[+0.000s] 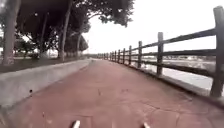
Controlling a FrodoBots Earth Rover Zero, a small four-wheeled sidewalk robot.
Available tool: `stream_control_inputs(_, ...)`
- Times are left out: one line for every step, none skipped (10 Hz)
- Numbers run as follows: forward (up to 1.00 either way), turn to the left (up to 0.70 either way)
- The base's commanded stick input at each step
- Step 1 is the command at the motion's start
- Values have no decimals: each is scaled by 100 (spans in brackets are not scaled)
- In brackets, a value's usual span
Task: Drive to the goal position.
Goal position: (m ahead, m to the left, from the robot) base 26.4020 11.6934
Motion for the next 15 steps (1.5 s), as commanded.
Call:
stream_control_inputs(70,0)
stream_control_inputs(70,0)
stream_control_inputs(70,0)
stream_control_inputs(70,0)
stream_control_inputs(70,0)
stream_control_inputs(70,1)
stream_control_inputs(70,2)
stream_control_inputs(70,2)
stream_control_inputs(70,2)
stream_control_inputs(70,2)
stream_control_inputs(70,2)
stream_control_inputs(70,2)
stream_control_inputs(70,2)
stream_control_inputs(70,2)
stream_control_inputs(70,2)
